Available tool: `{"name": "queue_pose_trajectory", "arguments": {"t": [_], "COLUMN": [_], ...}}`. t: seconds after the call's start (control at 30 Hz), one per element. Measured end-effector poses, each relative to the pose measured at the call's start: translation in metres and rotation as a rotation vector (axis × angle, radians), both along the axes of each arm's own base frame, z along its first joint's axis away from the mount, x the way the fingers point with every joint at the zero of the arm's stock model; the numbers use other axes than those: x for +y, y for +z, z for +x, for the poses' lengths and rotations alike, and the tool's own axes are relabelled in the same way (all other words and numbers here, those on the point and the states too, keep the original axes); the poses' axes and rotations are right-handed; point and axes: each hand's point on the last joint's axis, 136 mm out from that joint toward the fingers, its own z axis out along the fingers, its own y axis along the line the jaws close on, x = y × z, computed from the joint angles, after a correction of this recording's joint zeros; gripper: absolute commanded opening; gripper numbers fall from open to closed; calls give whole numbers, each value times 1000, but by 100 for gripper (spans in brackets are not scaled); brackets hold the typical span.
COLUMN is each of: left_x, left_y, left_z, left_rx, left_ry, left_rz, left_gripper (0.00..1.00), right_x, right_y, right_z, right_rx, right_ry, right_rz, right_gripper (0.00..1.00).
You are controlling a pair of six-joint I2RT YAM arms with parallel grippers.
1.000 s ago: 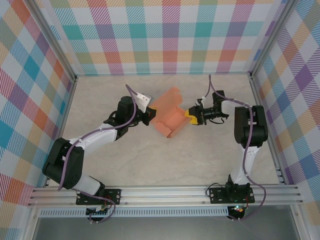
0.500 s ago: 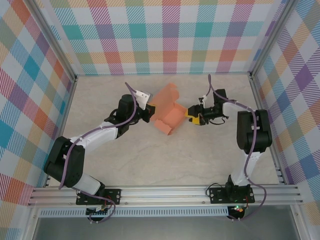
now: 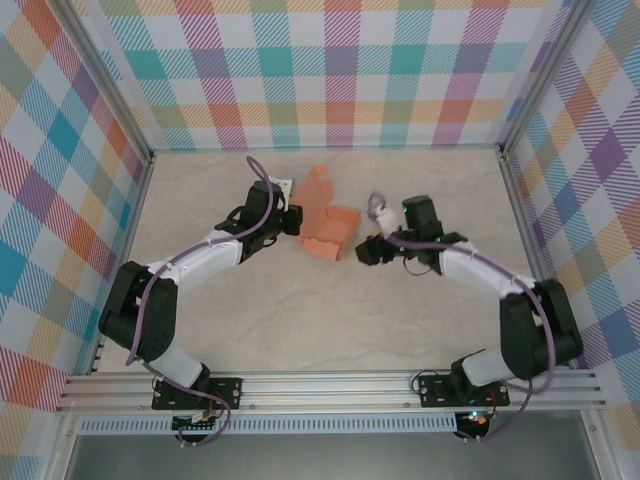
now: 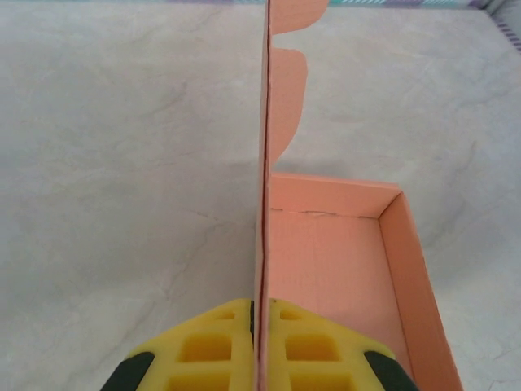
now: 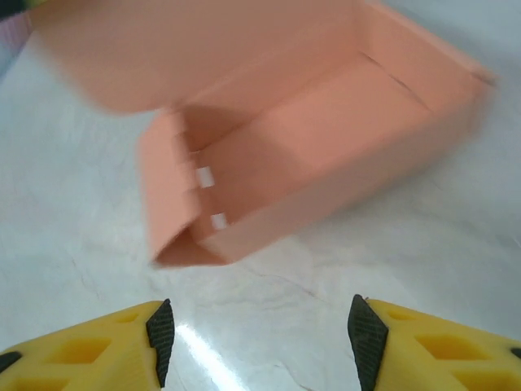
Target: Fold the paper box
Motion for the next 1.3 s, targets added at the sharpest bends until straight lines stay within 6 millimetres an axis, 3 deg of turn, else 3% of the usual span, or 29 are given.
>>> {"name": "queue_pose_trajectory", "arguments": {"t": [0.07,0.27,0.47,0.57,0.8,0.93,1.13,1.3], "left_x": [1,3,5,6,6,8,8,6], "left_y": [0,-1,-5,-7,-6,-5,-4,-2], "left_z": [0,-1,-4,-6,-5,-4,-3,-1], "left_rx": [18,51,79,91,88,83,77,66], "left_ry": [18,53,67,69,74,83,84,80], "left_rz": [-6,-31,-29,-25,-25,-20,-22,-28], "left_gripper": [0,0,0,0,0,0,0,0], "right_x": [18,52,61,67,77,80,76,65], "right_y": [-6,-29,-15,-7,-23,-16,-16,-37], "right_z": [-16,-16,-1,10,45,56,62,54], "right_rx": [-158,-481,-671,-719,-721,-709,-629,-518], "right_ry": [143,342,372,375,324,295,282,289], "right_rz": [-76,-267,-327,-349,-426,-425,-435,-463], "right_gripper": [62,63,62,57,45,40,38,37]}}
